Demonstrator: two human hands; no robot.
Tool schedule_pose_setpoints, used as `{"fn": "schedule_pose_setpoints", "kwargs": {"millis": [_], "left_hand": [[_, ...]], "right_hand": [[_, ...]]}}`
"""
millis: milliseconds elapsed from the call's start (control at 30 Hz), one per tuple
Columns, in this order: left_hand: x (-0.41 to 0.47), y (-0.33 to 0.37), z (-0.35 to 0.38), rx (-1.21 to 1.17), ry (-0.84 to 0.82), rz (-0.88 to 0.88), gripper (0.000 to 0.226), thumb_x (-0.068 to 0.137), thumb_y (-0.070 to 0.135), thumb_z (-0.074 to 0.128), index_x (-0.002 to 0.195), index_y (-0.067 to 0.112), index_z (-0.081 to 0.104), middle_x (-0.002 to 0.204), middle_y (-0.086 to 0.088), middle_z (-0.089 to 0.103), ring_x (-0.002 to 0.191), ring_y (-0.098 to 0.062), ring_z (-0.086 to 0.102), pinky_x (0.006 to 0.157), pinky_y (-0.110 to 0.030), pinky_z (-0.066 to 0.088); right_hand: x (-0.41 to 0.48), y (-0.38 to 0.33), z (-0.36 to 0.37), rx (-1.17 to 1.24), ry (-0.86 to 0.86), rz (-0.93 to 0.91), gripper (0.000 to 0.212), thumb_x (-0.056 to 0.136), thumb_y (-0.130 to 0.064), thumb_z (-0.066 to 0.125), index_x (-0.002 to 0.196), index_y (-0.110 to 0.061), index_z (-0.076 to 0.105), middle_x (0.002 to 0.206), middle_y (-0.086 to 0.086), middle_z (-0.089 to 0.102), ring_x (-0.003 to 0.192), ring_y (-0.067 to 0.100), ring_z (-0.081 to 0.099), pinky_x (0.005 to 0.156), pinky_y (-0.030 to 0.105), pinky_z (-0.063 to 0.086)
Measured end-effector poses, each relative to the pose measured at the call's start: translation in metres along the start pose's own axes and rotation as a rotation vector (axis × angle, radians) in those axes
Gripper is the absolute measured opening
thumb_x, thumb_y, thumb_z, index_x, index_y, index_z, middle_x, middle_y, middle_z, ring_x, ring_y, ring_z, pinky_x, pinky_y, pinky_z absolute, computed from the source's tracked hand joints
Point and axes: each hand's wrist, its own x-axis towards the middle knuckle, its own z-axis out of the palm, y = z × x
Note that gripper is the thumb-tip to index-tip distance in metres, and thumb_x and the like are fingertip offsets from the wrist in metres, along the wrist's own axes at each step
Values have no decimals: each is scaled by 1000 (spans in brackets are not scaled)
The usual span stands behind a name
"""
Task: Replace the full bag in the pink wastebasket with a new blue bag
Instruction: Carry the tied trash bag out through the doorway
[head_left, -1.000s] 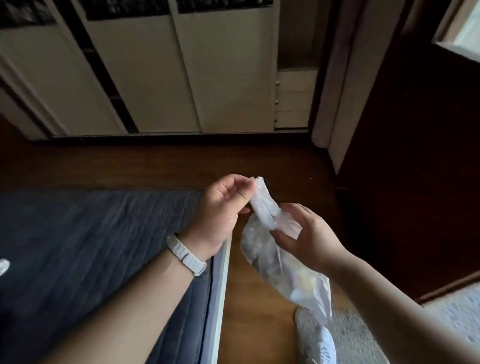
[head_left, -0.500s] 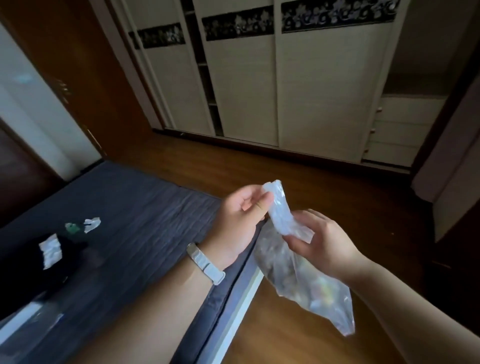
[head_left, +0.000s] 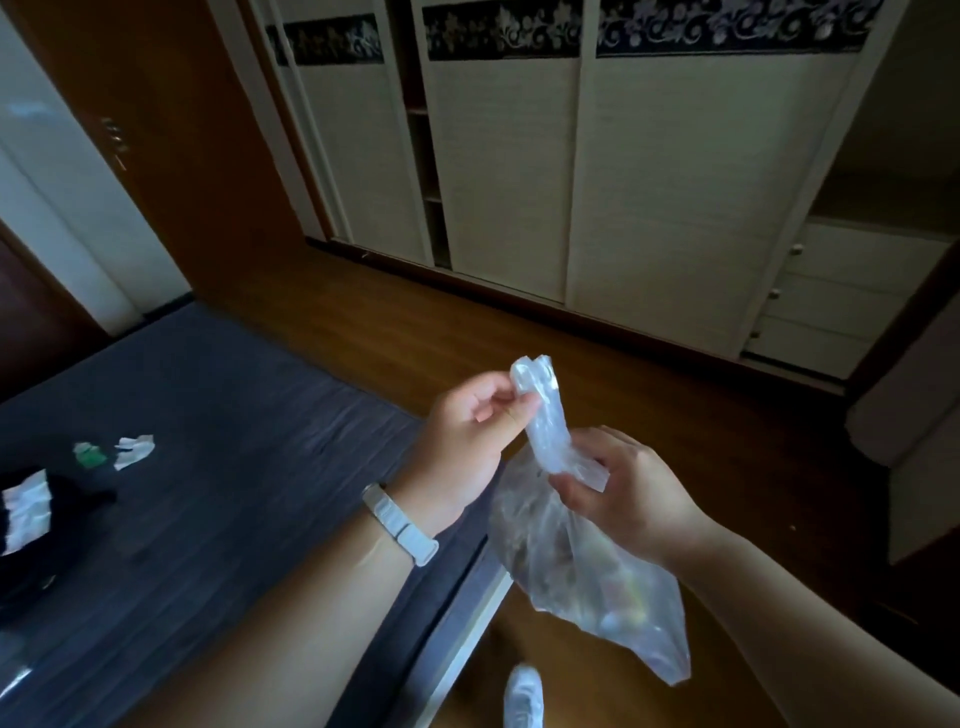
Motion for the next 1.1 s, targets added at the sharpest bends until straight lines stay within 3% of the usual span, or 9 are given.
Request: {"fn": "schedule_pose_setpoints", "kwargs": {"millis": [200, 367, 600, 767, 900, 1100], "left_hand": [[124, -30, -14, -133, -12, -21, 9, 91, 15, 60, 97, 13, 67, 94, 1, 73, 87, -6, 67, 70, -17, 50], [210, -32, -26, -122, -22, -7, 18, 92, 18, 60, 105, 6, 64, 107, -11, 70, 100, -22, 65, 79, -27, 52], [294, -32, -20, -163, -43, 6, 21, 87, 28, 62, 101, 13, 66, 105, -3, 71, 101, -19, 65, 83, -32, 51], [348, -49, 3, -136, -39, -14, 14, 90, 25, 61, 100, 16, 66, 103, 3, 72, 100, -14, 65, 80, -30, 49], [402, -62, 32, -100, 7, -43, 11, 92, 20, 60, 100, 15, 66, 104, 0, 71, 101, -17, 64, 79, -30, 49], [500, -62, 90, -52, 117, -76, 7, 88, 26, 63, 92, 23, 68, 99, 2, 72, 96, -15, 65, 78, -31, 49]], "right_hand": [[113, 38, 1, -20, -1, 41, 43, 82, -39, 71, 121, -23, 62, 102, -20, 53, 93, 3, 57, 73, 8, 38], [191, 53, -10, -43, 10, 48, 45, 83, -39, 70, 124, -23, 60, 106, -18, 53, 93, 1, 53, 72, 5, 36], [268, 89, -33, -36, 40, 32, 47, 82, -39, 72, 124, -21, 60, 108, -16, 57, 95, 0, 54, 75, 6, 36], [309, 141, -40, 7, 17, 30, 47, 83, -41, 69, 125, -22, 58, 111, -14, 59, 99, 4, 56, 81, 16, 44], [352, 192, -52, 91, -8, 42, 46, 84, -39, 69, 126, -27, 52, 106, -14, 57, 93, 4, 57, 72, 13, 41], [439, 278, -93, 179, -100, 7, 47, 83, -43, 68, 125, -33, 49, 110, -13, 60, 95, 4, 59, 74, 18, 45]]}}
